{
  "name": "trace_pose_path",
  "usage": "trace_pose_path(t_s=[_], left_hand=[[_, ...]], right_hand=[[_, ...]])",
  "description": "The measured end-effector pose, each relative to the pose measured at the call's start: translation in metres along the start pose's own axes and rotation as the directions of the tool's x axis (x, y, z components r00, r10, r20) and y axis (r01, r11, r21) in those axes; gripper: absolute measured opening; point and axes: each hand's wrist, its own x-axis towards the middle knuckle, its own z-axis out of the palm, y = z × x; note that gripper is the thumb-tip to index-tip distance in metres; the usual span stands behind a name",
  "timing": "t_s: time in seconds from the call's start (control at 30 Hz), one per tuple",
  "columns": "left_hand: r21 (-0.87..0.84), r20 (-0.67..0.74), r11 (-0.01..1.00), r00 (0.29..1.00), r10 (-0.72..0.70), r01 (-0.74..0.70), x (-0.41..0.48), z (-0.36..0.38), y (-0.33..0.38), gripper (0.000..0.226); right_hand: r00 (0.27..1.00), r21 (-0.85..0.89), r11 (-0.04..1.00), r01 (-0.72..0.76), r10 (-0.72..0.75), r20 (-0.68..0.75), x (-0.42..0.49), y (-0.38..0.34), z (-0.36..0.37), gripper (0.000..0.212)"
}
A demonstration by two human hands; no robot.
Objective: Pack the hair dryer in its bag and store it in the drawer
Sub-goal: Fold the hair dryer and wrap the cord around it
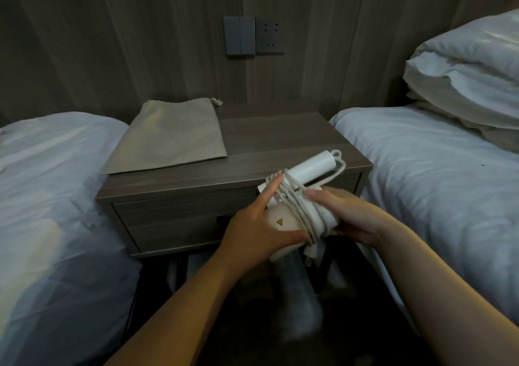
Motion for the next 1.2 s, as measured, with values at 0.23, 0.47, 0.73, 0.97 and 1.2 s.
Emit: trace_pose_path(t_s=[0.23, 0.47, 0.73, 0.97, 1.2], left_hand=[[-0.163, 0.083, 0.982, 0.993, -0.085, 0.098, 0.004, -0.010, 0.002, 0.114], [-0.491, -0.044, 0.825, 0.938, -0.343, 0.279, 0.018, -0.013, 0.007, 0.104], [-0.538, -0.282, 0.828, 0.892, -0.353, 0.158, 0.008, -0.006, 0.013, 0.052], [-0.533, -0.385, 0.839, 0.850, -0.359, 0.113, 0.009, -0.009, 0.017, 0.020], [-0.510, -0.259, 0.851, 0.921, -0.290, 0.124, 0.013, -0.017, 0.006, 0.035]], right_hand=[[0.976, -0.151, 0.977, 0.151, -0.172, -0.132, 0.000, 0.000, 0.001, 0.032], [0.949, -0.542, 0.790, 0.286, -0.312, 0.045, -0.021, -0.021, 0.014, 0.036], [0.936, -0.551, 0.778, 0.302, -0.353, 0.015, -0.019, -0.018, 0.027, 0.049], [0.937, -0.371, 0.878, 0.304, -0.345, -0.048, -0.019, -0.014, 0.036, 0.051], [0.928, -0.175, 0.945, 0.275, -0.309, -0.209, -0.009, -0.003, 0.041, 0.037]])
